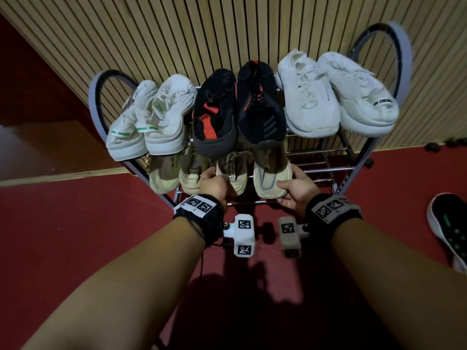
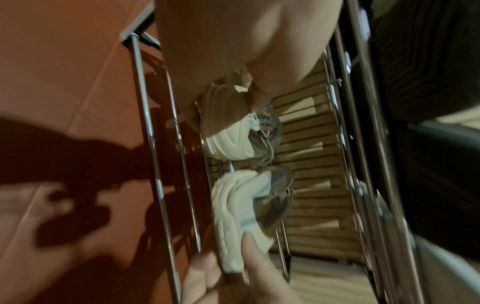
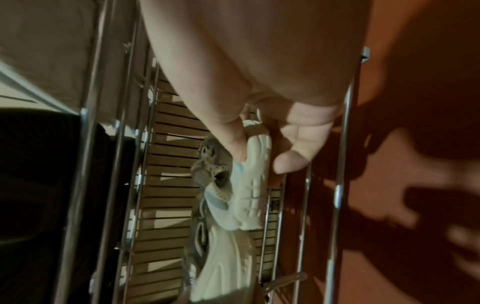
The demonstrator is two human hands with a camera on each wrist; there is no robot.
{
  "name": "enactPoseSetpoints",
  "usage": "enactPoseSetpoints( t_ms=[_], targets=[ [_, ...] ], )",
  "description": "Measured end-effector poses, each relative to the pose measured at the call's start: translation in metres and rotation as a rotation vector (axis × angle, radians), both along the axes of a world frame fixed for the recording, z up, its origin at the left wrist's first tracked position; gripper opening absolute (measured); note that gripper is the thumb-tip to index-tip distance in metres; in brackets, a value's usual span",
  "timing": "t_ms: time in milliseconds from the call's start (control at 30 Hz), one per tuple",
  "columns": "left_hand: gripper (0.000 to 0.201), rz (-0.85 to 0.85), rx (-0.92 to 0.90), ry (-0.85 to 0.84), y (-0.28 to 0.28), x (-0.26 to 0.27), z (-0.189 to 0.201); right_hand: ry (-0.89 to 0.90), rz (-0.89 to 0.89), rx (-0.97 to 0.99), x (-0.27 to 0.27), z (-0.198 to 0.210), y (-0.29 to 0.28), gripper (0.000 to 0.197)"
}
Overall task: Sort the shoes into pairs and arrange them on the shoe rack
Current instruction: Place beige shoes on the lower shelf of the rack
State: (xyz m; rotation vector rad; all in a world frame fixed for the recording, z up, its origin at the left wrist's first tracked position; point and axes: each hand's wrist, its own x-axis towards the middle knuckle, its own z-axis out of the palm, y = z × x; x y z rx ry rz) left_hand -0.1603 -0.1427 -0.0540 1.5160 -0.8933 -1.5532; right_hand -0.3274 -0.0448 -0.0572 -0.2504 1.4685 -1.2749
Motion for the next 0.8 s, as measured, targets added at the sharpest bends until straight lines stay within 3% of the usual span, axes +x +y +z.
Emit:
enactPoseSetpoints(
  t_ms=[167, 233, 333, 567, 800],
  targets=[
    [0.058, 0.048, 0.054, -0.122, -0.002, -0.002, -0.019, -0.029, -0.066, -0.017, 0.006, -0.004, -0.002, 0.055],
    [0.045, -0.008, 0.172, -0.028, 0.002, -0.001, -0.019, -0.035, -0.127, -0.022, 0.006, -0.004, -0.002, 0.061],
    [0.048, -0.109, 0.310, 0.117, 0.010, 0.000, -0.020, -0.008, -0.177, -0.007, 0.007, -0.006, 0.000, 0.060],
    [0.036, -0.007, 0.281, 0.275, 0.002, 0.000, -0.023, -0.028, -0.172, -0.014, 0.006, -0.007, -0.002, 0.062],
    [0.040, -0.021, 0.287, 0.295, -0.005, 0.001, -0.030, -0.065, -0.145, -0.061, 0.011, -0.004, -0.012, 0.074]
  ],
)
